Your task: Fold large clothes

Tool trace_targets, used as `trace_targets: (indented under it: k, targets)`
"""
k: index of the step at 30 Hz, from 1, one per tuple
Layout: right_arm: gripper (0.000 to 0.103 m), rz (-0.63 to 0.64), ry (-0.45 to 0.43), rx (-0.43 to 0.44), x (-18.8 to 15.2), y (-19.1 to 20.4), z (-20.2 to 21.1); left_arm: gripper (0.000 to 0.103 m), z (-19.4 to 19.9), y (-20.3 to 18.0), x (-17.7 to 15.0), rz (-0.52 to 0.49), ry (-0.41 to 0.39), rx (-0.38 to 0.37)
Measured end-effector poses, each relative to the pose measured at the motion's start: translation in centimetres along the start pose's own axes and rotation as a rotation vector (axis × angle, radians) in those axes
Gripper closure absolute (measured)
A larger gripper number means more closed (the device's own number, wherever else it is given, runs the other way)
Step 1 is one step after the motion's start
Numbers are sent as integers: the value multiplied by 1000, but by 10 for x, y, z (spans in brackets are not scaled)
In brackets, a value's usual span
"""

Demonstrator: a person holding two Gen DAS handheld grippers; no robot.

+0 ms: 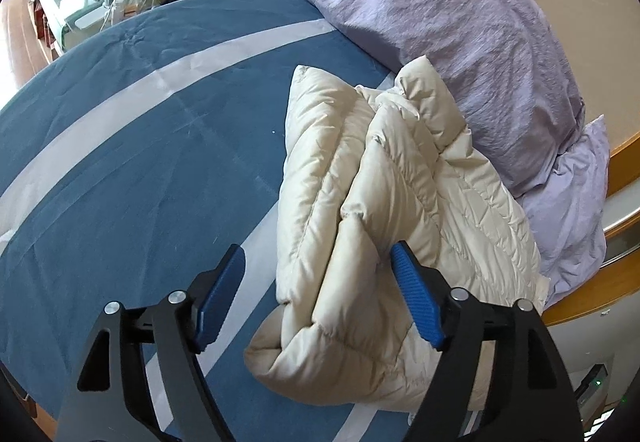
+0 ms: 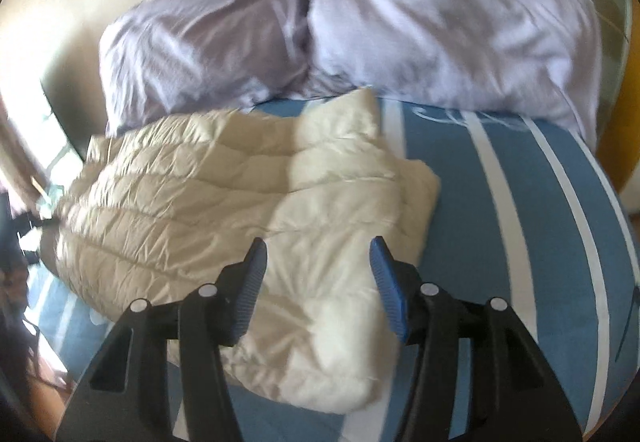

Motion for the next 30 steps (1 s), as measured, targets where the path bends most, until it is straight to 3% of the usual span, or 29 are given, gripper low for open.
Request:
trace_targets:
  k: [8,17,19,24,27,30]
  targets:
    - [49,74,10,-93,-4,19,-23,24,-11,-3,5,32,22,-21]
    - [38,74,76,-96,-15,27,-62,23,-21,-13,7,44,27,-60]
    - [37,59,80,-80,-16,26,-66,29,-24,-16,7,41,27,-70]
    - [37,42,77,-52,-19,21,-70,63,-22,-20,6,52,4,-104]
    - [37,36,77,-48,-20,21,-71,77,-13,-24,8,64,-14,-146]
    - [36,30,75,-45,-21,21,-72,82,2,-37,10,65,-41,-209]
Point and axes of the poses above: each gripper's, at about its wrist camera, not at the fingertips, and z roughly against the way its jaws point, y to its left, x to its top, the point moved 4 cm from there along -z, roughly the way its jaws point, and after that the axes turned 9 degrees about y, right-handed, at the moved point
